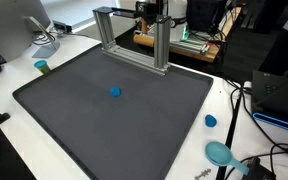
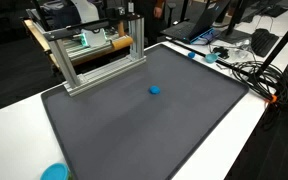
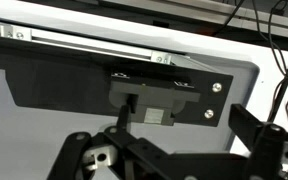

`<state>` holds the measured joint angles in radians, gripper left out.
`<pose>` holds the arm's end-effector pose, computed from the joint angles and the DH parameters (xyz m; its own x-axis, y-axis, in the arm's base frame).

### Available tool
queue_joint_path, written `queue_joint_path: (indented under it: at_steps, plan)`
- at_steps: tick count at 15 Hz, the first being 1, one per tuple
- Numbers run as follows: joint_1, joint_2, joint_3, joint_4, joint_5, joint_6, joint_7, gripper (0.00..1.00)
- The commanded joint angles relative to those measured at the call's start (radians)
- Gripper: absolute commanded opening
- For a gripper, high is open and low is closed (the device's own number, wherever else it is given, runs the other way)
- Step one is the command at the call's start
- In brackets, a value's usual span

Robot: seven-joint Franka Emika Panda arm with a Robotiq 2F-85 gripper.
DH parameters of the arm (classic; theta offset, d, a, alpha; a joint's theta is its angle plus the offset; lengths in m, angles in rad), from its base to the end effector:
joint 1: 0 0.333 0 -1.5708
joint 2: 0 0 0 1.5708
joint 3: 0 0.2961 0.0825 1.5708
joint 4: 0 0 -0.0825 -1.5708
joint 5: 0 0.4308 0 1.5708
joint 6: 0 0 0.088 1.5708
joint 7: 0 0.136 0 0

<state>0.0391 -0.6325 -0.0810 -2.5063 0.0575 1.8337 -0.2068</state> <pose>0.4099 -0.0092 0.4311 0.9860 0.1657 -0.0208 0.1625 -0.9806 -0.1091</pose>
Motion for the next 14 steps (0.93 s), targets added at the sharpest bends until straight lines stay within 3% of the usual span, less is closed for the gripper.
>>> queue_joint_path:
  at_steps: [1, 11, 14]
  plan:
    - [-0.004, 0.001, 0.004, 0.002, 0.002, -0.002, -0.002, 1.00]
    - [-0.004, 0.001, 0.004, 0.002, 0.002, -0.002, -0.002, 1.00]
    - [-0.040, -0.035, 0.076, -0.038, -0.010, 0.056, 0.191, 1.00]
